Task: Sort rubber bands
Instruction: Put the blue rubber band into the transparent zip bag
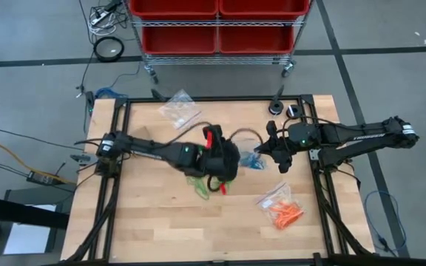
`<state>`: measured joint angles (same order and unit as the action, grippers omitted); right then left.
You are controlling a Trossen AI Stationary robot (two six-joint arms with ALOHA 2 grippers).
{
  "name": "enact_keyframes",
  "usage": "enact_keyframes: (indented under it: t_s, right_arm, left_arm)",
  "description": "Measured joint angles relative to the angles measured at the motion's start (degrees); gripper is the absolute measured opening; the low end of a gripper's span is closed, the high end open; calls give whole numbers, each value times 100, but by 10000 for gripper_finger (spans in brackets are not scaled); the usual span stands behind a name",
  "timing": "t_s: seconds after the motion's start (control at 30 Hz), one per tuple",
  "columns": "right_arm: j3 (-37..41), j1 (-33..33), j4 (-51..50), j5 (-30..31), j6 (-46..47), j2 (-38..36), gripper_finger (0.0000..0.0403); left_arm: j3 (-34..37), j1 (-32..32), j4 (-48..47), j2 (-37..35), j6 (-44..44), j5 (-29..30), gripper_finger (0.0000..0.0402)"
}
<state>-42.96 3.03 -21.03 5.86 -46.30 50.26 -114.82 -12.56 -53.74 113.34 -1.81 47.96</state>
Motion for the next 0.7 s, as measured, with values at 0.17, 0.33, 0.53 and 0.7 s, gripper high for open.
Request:
enact_keyframes:
  t_s: [0.17, 0.33, 0.53, 0.7]
  right_arm:
    - [0, 0, -5, -1, 19, 0, 0]
    - [0, 0, 9, -4, 34, 0, 0]
    - [0, 0, -4, -5, 112, 0, 0]
    - [0, -20, 32, -4, 117, 0, 0]
  left_arm:
    - [417, -198, 69, -42, -291, 305, 157]
    - [1624, -163, 990, -40, -575, -230, 157]
    - [3394, -20, 3280, -321, -540, -887, 157]
    - [4437, 96, 4860, -392, -301, -1665, 156]
